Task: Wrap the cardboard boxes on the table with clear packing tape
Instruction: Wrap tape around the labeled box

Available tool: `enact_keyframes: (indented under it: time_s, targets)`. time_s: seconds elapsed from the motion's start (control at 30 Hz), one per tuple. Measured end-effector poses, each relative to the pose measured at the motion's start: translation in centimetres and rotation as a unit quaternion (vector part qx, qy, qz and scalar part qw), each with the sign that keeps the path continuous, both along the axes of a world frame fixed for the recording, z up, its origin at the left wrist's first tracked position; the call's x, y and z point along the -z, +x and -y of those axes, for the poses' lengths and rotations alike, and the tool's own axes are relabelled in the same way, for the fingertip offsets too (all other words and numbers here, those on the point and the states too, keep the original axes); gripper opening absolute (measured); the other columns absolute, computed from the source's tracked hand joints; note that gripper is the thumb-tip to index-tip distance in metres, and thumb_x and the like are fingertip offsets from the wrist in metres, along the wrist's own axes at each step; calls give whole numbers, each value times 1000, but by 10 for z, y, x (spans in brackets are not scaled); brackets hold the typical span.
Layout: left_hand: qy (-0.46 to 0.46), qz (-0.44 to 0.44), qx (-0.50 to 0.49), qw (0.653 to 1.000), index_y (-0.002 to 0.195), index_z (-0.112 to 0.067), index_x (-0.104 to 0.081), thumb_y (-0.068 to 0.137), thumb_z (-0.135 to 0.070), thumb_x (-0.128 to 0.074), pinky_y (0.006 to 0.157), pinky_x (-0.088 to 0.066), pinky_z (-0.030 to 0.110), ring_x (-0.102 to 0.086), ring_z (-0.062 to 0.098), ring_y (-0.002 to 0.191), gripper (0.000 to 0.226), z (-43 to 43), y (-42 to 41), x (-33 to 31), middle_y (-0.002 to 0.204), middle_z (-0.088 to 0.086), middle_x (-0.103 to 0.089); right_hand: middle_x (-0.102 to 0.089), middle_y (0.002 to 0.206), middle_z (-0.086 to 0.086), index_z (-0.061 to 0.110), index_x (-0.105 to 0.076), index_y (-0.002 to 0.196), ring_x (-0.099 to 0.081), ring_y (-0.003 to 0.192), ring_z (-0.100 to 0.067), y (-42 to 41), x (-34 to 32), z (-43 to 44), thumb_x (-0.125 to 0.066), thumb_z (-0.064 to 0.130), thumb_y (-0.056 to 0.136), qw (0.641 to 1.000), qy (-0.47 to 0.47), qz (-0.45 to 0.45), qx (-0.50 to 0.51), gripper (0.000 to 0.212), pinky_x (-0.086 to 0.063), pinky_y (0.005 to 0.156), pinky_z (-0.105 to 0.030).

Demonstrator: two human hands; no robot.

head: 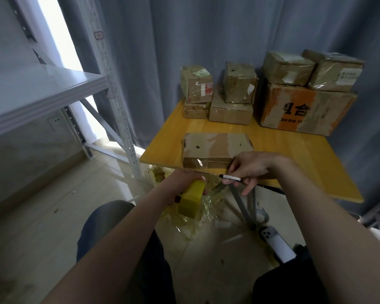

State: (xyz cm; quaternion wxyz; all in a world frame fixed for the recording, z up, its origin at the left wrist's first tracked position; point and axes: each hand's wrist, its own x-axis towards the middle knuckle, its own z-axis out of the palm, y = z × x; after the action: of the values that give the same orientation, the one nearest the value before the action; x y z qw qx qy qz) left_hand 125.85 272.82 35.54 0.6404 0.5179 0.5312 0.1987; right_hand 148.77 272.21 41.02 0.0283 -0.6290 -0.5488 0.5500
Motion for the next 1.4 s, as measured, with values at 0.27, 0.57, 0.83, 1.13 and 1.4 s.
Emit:
enact_keyframes:
  time_s: [0.27, 0.57, 0.83, 1.13, 1.4]
  targets:
    - [42, -41, 3, 998, 106, -4, -68, 103, -10, -59, 41, -49, 21, -72, 18, 52, 12, 8, -3, -10, 74, 14, -74, -56, 72, -7, -8, -51, 142, -58, 59, -17, -6, -12, 15, -85, 35, 82, 997, -57, 49, -14, 81, -64, 65, -41]
    - [6, -104, 32, 994, 103, -12, -65, 100, -22, -62, 59, -54, 26, -76, 17, 66, 10, 21, 5, -13, 86, 11, -79, -67, 98, -7, 11, -55, 125, -59, 71, -16, 25, -10, 61, -77, 44, 87, 968, 30, -233, 84, 55, -53, 51, -24]
    - [22, -98, 69, 993, 127, -15, -60, 99, -33, -65, 62, -51, 27, -78, 18, 76, 34, 29, 25, -19, 93, 9, -80, -59, 88, -11, 17, -55, 75, -63, 97, -38, 69, 20, 42, -67, 48, 88, 814, 297, 8, 500, 36, -47, 71, -40]
    - [57, -63, 76, 993, 115, -12, -69, 102, -25, -62, 51, -53, 22, -76, 17, 66, 20, 29, 18, -40, 93, 13, -79, -29, 153, -15, 10, -58, 136, -47, 119, -34, 78, 22, 35, -74, 32, 93, 869, 248, 134, 406, 51, -42, 98, -36]
    - [86, -80, 7, 993, 125, -15, -61, 96, -39, -67, 68, -56, 32, -77, 21, 78, 38, -2, -10, -67, 98, 11, -78, -55, 137, 4, 34, -73, 109, -37, 137, -25, 16, 8, 10, -57, 20, 102, 818, 488, 143, 269, 23, -30, 116, -44]
